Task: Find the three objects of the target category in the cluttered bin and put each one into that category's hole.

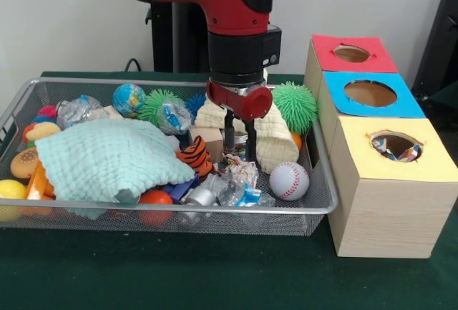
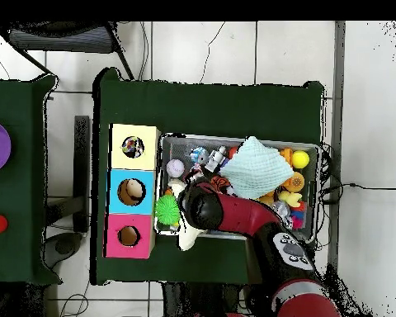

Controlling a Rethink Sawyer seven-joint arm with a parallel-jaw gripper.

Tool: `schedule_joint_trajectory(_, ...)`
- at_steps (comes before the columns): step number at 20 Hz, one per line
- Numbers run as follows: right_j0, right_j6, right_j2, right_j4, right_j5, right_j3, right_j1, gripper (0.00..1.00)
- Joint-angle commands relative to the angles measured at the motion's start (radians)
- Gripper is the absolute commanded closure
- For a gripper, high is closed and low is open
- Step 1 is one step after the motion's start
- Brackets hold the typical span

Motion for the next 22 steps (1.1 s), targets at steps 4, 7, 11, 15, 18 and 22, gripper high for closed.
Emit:
schedule_joint_trajectory(4, -0.025, -0.107, 0.121, -0.092, 0.095, -0.136, 0.039, 0.0)
schedule_joint_trajectory(7, -0.003, -0.083, 0.107, -0.09, 0.075, -0.202, 0.076, 0.0)
schedule_joint_trajectory(11, -0.014, -0.071, 0.136, -0.083, 0.068, -0.242, 0.117, 0.0)
schedule_joint_trajectory(15, 0.024, -0.028, 0.091, -0.073, 0.036, -0.267, 0.141, 0.0)
schedule_joint_trajectory(18, 0.035, -0.043, 0.065, -0.076, 0.077, -0.311, 0.179, 0.0)
schedule_joint_trajectory(22, 0.032, -0.093, 0.054, -0.096, 0.193, -0.319, 0.2, 0.0)
